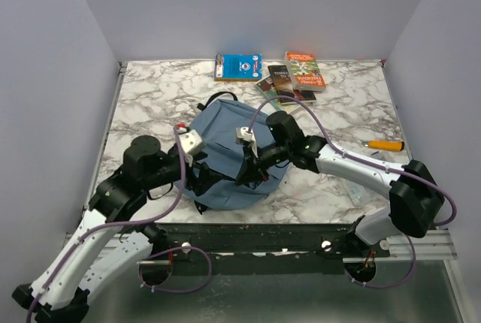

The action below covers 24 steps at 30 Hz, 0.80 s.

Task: Pack the student bag
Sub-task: Adjust the student bag at the center of the board.

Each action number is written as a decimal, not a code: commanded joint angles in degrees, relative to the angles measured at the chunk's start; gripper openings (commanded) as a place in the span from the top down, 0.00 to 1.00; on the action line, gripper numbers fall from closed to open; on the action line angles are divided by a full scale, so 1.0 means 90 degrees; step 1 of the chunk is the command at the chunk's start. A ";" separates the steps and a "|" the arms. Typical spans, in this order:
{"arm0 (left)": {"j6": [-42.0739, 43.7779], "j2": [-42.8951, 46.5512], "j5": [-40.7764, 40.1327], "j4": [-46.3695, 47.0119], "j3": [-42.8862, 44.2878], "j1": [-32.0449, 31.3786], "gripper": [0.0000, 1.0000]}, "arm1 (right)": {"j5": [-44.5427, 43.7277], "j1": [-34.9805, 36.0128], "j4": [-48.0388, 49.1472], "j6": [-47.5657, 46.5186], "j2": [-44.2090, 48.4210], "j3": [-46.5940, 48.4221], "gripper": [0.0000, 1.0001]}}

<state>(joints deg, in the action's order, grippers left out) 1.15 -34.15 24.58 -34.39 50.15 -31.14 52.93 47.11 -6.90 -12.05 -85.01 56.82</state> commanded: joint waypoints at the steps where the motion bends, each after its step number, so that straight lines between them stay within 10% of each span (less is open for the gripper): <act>1: 0.1074 -0.0629 -0.0245 -0.0464 0.0103 -0.0862 0.19 | 0.0514 -0.0052 -0.0189 -0.0008 0.0326 -0.0004 0.99; 16: 0.0942 -0.1702 -0.1181 -0.0498 0.0209 -0.1335 0.46 | 0.0509 -0.0057 -0.0111 0.0112 0.0684 -0.0286 0.99; 19: 0.0872 -0.1831 -0.1515 -0.0457 0.0288 -0.1346 0.68 | 0.0362 -0.0054 0.0108 0.0327 0.0717 -0.0404 0.99; 22: 0.0708 -0.1887 -0.2168 -0.0533 0.0390 -0.1350 1.00 | -0.0181 -0.0049 0.0513 0.1035 0.0752 -0.0568 0.67; 24: 0.0428 -0.1767 -0.2948 -0.0682 0.0433 -0.1345 1.00 | -0.0767 -0.0053 0.0919 0.1848 0.0846 -0.0759 0.56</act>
<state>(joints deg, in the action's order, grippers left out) 8.47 -51.22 11.55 -39.00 51.51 -43.16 52.38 46.76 -6.24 -6.98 -80.44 52.53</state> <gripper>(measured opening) 0.028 0.357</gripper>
